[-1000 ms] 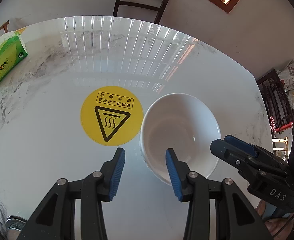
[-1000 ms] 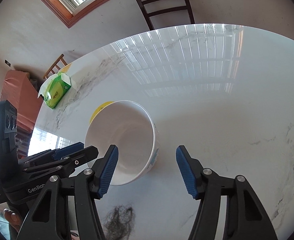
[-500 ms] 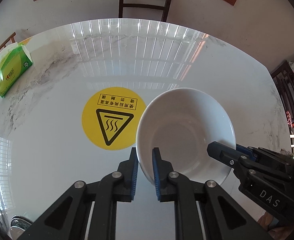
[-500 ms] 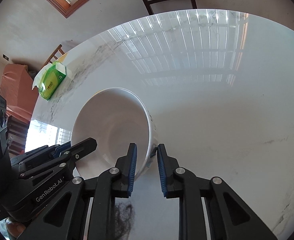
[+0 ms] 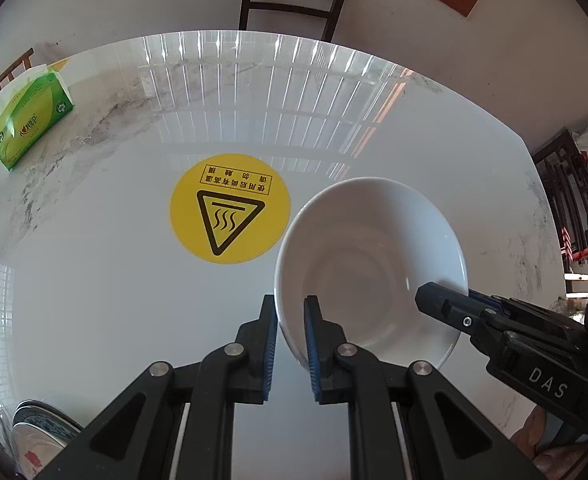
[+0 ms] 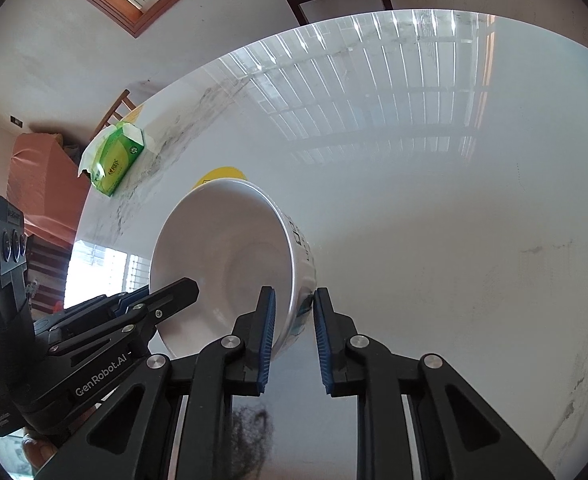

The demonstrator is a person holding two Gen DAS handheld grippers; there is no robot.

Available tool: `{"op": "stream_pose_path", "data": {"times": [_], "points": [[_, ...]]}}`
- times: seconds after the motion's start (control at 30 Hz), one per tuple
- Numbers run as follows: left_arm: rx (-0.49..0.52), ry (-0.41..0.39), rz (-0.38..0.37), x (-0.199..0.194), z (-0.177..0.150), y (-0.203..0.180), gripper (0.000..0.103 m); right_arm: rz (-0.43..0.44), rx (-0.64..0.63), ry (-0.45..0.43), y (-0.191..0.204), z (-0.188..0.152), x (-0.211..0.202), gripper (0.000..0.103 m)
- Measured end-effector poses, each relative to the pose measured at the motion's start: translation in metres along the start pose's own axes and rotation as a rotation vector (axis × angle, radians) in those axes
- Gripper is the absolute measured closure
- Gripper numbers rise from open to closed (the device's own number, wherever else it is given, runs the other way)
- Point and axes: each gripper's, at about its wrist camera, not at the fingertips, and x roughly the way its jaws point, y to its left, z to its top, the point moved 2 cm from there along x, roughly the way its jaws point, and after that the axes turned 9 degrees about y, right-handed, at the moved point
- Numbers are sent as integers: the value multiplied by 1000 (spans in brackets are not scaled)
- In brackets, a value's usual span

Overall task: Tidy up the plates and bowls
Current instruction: 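Lift the blue-banded bowl and carry it over the bowl stack with both grippers, then lower the blue-banded bowl into the Rabbit bowl with both grippers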

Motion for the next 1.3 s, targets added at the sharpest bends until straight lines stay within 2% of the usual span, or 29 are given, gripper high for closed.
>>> {"op": "stream_pose_path", "data": {"times": [0.3, 0.97, 1.3], "points": [[7, -13, -4, -26, -24, -5, 89, 16, -20, -18, 18, -22, -24, 85], [27, -55, -11, -94, -123, -5, 89, 35, -115, -24, 60, -107, -65, 85], [41, -58, -12, -112, -165, -3, 89, 36, -147, -16, 70, -145, -77, 85]]}}
